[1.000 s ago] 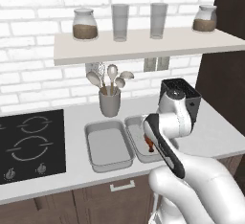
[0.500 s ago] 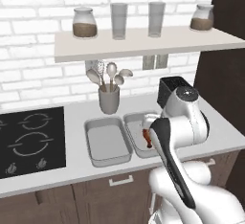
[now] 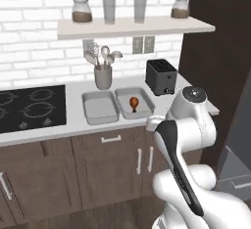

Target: Place one tomato and one chicken drumstick in each tupperware on the nearby counter, to pack two identical lunches.

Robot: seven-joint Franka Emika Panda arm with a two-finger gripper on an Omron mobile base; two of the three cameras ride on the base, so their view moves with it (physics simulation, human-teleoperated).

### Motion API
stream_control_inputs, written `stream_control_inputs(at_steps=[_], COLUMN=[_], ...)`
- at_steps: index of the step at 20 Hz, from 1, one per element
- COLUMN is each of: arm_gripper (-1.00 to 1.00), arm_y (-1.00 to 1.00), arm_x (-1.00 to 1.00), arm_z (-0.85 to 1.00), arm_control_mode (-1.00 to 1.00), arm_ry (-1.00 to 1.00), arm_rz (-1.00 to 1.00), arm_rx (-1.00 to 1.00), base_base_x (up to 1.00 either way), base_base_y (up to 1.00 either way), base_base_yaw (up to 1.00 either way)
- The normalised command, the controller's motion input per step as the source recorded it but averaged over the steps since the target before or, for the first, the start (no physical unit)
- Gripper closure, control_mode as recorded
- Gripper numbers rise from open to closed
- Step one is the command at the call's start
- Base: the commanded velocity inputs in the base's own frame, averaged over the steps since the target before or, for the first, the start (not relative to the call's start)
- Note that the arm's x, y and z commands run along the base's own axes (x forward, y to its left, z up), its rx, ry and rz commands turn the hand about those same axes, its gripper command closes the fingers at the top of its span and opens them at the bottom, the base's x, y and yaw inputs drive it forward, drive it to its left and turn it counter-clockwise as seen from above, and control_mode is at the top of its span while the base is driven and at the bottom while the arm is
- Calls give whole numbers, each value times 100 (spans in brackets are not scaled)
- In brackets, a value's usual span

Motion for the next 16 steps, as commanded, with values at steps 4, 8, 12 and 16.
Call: stream_control_inputs(at_steps=[4,8,12,16], arm_gripper=[-100,-100,-100,-100], arm_y=[0,0,0,0], arm_x=[0,0,0,0], arm_z=[0,0,0,0], arm_control_mode=[100,100,100,100], arm_ry=[0,0,0,0], arm_rz=[0,0,0,0], arm_rx=[0,0,0,0], base_base_x=[-100,-96,-20,41], base_base_y=[-38,-81,-100,-100], base_base_yaw=[-5,-16,-16,-4])
